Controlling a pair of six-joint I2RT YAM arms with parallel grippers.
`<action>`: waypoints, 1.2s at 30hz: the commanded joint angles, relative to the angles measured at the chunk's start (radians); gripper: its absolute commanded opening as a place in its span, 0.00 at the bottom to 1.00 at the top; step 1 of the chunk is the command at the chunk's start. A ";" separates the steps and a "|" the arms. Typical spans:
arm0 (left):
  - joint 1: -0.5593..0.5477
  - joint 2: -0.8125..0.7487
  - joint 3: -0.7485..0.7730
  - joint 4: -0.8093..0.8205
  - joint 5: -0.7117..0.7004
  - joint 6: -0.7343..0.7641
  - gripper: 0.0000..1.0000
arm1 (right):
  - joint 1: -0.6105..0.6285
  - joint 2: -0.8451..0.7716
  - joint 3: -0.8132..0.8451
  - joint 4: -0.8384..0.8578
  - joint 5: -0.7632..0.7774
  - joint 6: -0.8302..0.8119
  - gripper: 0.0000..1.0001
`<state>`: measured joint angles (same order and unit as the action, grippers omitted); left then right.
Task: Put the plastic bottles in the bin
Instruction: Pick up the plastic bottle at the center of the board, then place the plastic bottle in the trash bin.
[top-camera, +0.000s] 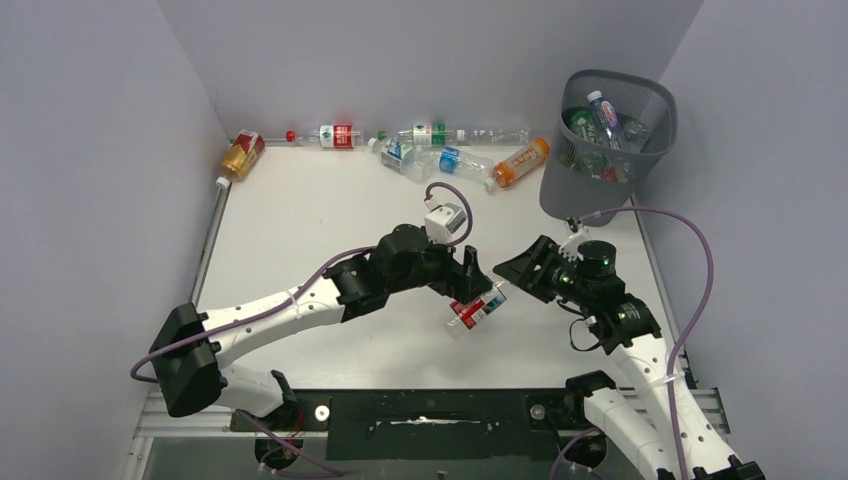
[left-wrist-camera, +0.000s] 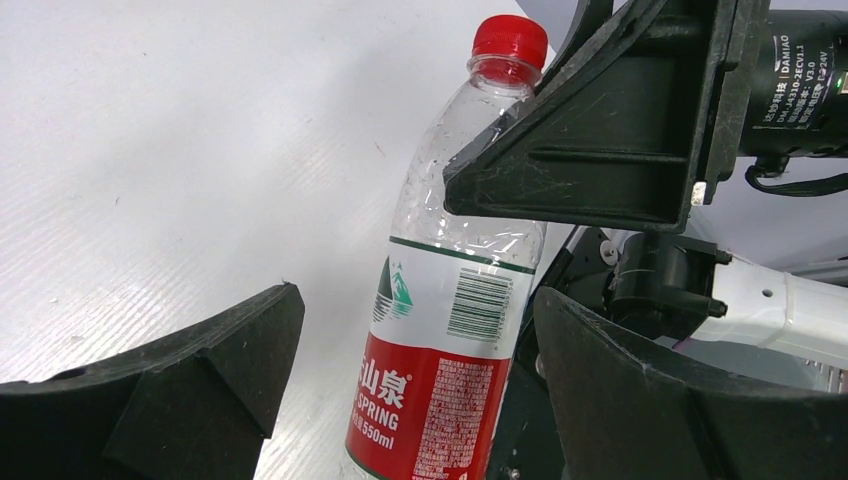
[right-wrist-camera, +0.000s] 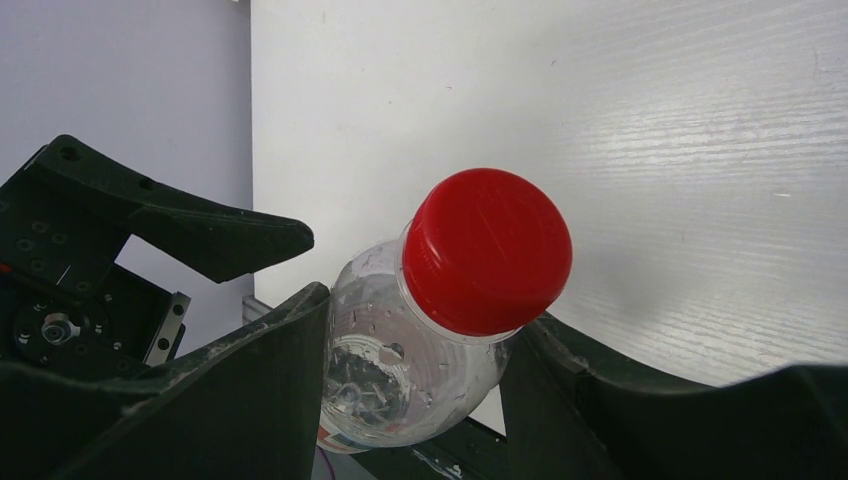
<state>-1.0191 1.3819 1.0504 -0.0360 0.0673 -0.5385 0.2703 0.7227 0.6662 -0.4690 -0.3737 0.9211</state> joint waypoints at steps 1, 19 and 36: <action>0.004 -0.055 0.072 0.004 -0.007 0.006 0.87 | 0.009 -0.002 0.015 0.034 0.007 -0.013 0.47; 0.041 -0.208 0.038 -0.071 -0.070 0.022 0.87 | -0.334 0.436 0.621 -0.110 0.014 -0.354 0.48; 0.098 -0.268 -0.048 -0.107 -0.047 0.017 0.87 | -0.787 0.751 1.035 0.275 -0.143 -0.151 0.49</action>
<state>-0.9360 1.1446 1.0031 -0.1726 0.0086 -0.5308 -0.4843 1.4403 1.6817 -0.3649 -0.4938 0.6933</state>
